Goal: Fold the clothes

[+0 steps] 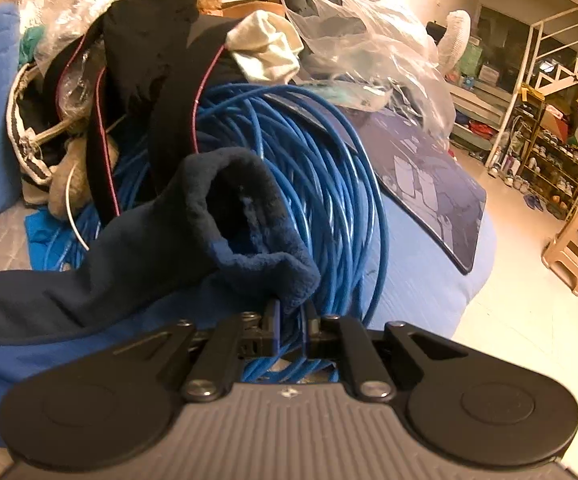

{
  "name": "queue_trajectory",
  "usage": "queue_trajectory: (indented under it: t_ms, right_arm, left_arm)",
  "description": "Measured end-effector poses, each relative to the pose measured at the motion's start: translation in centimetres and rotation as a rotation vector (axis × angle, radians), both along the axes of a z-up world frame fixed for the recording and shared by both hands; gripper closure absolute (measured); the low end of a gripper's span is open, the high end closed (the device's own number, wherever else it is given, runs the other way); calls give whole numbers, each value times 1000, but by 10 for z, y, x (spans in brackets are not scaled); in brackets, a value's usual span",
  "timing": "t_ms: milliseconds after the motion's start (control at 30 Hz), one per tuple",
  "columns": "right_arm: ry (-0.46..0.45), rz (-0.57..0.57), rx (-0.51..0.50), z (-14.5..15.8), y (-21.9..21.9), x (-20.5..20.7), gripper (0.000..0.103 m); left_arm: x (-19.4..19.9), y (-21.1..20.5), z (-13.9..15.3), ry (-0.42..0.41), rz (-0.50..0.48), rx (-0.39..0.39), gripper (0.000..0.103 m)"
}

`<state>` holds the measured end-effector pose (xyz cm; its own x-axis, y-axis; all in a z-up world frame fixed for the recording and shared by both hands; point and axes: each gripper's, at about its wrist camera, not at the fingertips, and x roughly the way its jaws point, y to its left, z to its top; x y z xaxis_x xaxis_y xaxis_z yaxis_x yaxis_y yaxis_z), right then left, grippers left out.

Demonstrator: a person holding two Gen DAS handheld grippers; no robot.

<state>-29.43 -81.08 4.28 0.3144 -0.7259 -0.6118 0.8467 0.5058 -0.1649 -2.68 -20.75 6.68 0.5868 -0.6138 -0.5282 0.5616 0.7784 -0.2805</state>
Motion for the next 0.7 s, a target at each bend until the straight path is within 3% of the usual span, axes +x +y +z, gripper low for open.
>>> queue_trajectory:
  t_ms: [67, 100, 167, 233, 500, 700]
  right_arm:
    - [-5, -11, 15, -1, -2, -1, 90]
    - [-4, -18, 25, -2, -3, -2, 68]
    - [0, -36, 42, -3, -5, -4, 52]
    - [-7, -48, 30, -1, -1, -9, 17]
    - [-129, 42, 13, 22, 45, -17, 6]
    - [-222, 277, 20, 49, 113, 14, 1]
  left_arm:
    - [0, 1, 0, 1, 1, -2, 16]
    - [0, 1, 0, 1, 3, -4, 16]
    - [0, 2, 1, 3, 5, -9, 16]
    - [0, 3, 1, 3, 7, -15, 16]
    - [-6, 6, 6, -40, 8, -15, 16]
    - [-15, 15, 24, -122, 41, -25, 16]
